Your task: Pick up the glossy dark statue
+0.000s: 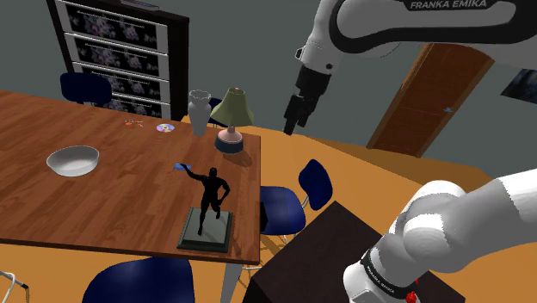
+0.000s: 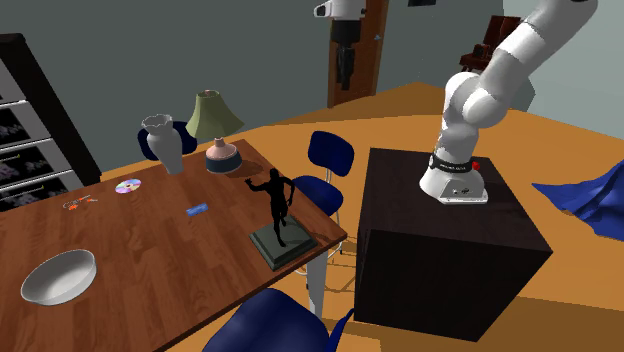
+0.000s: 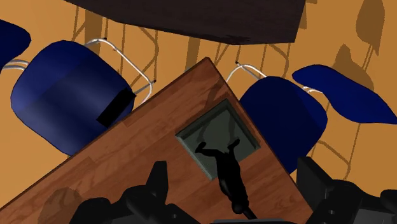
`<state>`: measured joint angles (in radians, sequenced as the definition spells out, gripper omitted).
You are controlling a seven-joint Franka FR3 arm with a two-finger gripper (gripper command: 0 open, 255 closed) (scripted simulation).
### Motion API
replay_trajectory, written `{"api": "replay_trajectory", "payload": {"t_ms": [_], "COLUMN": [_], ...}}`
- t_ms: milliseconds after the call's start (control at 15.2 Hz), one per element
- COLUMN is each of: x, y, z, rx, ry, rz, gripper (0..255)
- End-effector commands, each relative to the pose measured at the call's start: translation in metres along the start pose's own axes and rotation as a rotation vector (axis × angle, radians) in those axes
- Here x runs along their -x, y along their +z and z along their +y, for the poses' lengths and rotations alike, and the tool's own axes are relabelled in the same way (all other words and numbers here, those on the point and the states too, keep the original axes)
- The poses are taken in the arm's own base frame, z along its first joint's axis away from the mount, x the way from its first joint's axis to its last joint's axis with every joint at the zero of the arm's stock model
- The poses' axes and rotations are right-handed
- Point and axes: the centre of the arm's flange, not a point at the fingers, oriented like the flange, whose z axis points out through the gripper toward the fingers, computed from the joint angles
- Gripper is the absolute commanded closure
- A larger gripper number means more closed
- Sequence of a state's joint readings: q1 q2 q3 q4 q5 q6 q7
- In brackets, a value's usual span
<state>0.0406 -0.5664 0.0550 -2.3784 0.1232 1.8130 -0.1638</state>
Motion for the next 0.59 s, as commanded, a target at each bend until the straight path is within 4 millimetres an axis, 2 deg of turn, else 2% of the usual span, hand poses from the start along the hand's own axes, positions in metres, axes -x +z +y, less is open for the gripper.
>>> {"api": "replay_trajectory", "payload": {"t_ms": [0, 528], "x": [-0.019, -0.093], "y": [0.020, 0.097], "z": [0.000, -0.009], "rx": [-0.004, -0.020], "ry": [-0.015, -0.072], "rz": [-0.002, -0.015], "gripper": [0, 0]}}
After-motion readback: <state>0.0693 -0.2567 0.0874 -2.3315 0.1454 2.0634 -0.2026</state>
